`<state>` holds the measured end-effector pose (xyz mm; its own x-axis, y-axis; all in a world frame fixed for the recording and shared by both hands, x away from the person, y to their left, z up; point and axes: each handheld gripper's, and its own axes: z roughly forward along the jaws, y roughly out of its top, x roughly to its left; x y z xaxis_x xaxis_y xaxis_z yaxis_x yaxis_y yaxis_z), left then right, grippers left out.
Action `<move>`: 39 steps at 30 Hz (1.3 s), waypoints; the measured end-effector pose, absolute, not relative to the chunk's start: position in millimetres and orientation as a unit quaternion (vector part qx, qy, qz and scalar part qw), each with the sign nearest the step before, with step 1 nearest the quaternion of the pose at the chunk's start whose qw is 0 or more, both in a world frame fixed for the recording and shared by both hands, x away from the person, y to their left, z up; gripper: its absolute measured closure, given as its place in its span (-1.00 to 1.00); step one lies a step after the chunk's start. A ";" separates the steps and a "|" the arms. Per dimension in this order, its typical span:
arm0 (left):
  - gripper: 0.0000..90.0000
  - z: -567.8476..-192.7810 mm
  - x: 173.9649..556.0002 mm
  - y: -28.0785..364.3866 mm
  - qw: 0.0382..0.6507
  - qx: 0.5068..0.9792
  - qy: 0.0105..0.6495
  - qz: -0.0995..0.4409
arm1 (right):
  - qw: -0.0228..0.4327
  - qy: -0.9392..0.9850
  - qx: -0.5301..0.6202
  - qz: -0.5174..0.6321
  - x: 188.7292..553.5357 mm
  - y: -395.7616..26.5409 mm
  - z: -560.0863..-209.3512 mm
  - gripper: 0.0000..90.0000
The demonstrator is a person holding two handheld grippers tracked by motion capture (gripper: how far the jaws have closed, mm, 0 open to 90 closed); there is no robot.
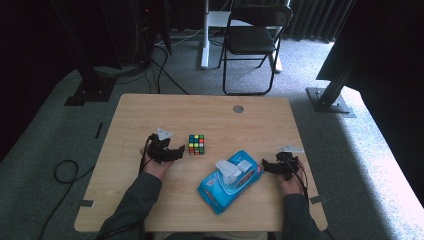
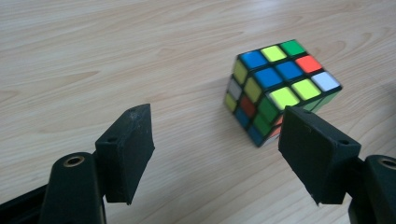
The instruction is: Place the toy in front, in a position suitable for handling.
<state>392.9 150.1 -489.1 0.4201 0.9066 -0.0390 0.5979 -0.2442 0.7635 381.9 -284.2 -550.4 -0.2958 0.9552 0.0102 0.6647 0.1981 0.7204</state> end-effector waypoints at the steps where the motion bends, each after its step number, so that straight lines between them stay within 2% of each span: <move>1: -0.40 -489.3 394.3 146.5 0.366 0.760 0.495 0.209 | 0.228 0.739 0.548 0.318 381.9 -284.2 -550.4 -0.76; 13: -0.43 -492.8 405.8 108.5 0.363 0.765 0.496 0.189 | 0.229 0.740 0.548 0.318 381.9 -284.2 -550.4 -0.76; 17: -0.55 -496.5 408.0 94.5 0.359 0.762 0.503 0.194 | 0.228 0.739 0.548 0.318 381.9 -284.2 -550.4 -0.76; 26: -0.61 -504.6 410.5 82.4 0.362 0.753 0.517 0.185 | 0.228 0.739 0.548 0.318 381.9 -284.2 -550.4 -0.76; 31: -0.61 -510.4 412.2 78.3 0.350 0.756 0.522 0.185 | 0.229 0.740 0.548 0.318 381.9 -284.2 -550.4 -0.76; 33: -0.44 -512.3 410.6 79.7 0.341 0.758 0.521 0.195 | 0.228 0.739 0.548 0.318 381.9 -284.2 -550.4 -0.76; 39: -0.40 -511.1 404.4 92.2 0.336 0.761 0.513 0.210 | 0.228 0.739 0.548 0.318 381.9 -284.2 -550.4 -0.76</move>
<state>404.4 92.2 -511.1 0.3856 0.9223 -0.0255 0.6404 -0.2476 0.7271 381.9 -284.2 -550.4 -0.2958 0.9552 0.0105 0.6646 0.1979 0.7205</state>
